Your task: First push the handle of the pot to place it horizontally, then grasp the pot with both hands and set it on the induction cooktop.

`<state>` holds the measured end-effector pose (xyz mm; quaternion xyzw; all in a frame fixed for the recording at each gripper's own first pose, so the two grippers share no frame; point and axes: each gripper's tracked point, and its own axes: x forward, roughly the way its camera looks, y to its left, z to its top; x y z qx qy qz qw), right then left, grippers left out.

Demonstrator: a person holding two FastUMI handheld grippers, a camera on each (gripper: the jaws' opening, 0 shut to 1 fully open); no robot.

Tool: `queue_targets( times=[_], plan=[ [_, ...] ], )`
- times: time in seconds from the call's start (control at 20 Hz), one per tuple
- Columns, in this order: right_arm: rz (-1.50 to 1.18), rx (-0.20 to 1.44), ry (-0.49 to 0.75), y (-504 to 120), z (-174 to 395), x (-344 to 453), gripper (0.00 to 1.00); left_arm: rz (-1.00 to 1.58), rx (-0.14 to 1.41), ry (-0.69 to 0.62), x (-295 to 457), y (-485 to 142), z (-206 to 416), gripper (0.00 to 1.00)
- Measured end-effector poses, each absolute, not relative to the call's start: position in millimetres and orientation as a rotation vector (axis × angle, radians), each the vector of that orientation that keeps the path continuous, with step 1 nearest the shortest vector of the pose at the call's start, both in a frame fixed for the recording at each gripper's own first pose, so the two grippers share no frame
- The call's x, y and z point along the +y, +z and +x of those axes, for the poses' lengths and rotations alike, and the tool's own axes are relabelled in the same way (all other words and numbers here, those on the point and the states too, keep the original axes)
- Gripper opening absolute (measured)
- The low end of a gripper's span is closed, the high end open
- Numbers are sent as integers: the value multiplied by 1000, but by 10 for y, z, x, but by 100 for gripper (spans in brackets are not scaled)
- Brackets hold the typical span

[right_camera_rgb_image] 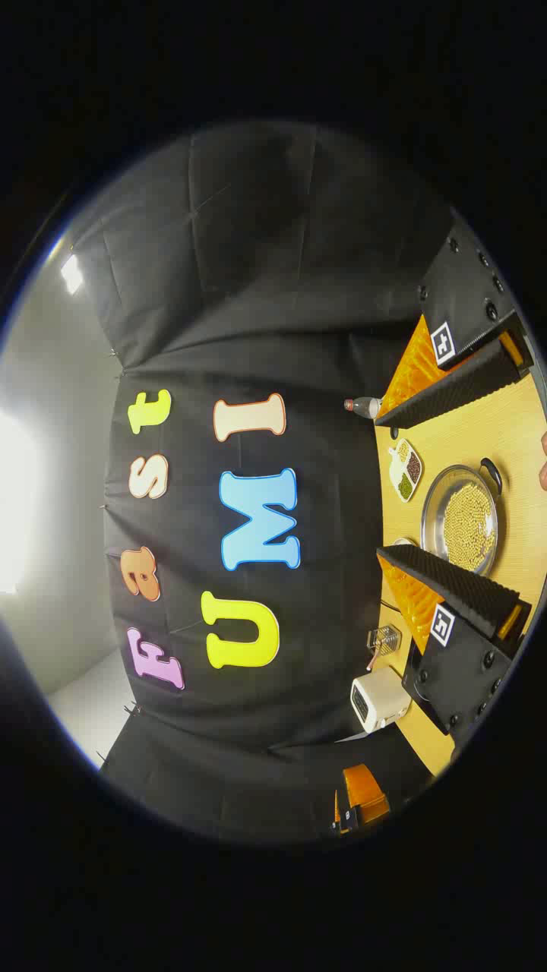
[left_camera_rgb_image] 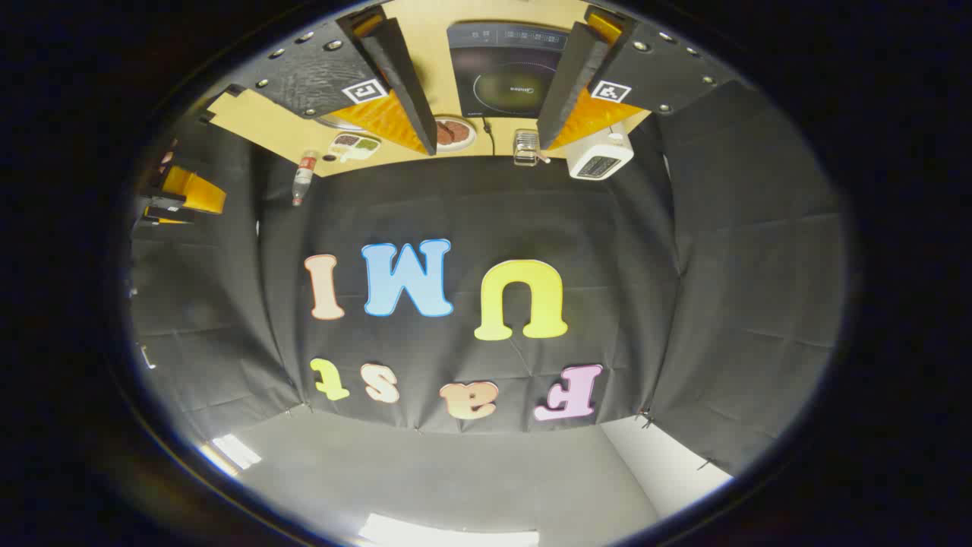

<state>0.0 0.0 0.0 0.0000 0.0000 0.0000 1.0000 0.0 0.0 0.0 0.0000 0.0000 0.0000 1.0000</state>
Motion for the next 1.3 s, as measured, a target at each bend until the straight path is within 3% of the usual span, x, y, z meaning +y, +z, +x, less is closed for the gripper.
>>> queue_targets(
  times=[0.45, 0.5, 0.6, 1.3],
  plan=[
    [-14, 32, 6, -66, 66, 62, 98, -28, 12, -27, -51, -55, 168, 79],
    [-13, 34, 7, -62, 79, 71, 98, -28, 12, -29, -50, -64, 187, 84],
    [-12, 38, 6, -58, 96, 79, 96, -28, 15, -29, -25, -94, 220, 79],
    [-35, 94, 68, -106, 348, 308, 96, -40, 23, -2, 230, -174, 394, 79]
  ],
)
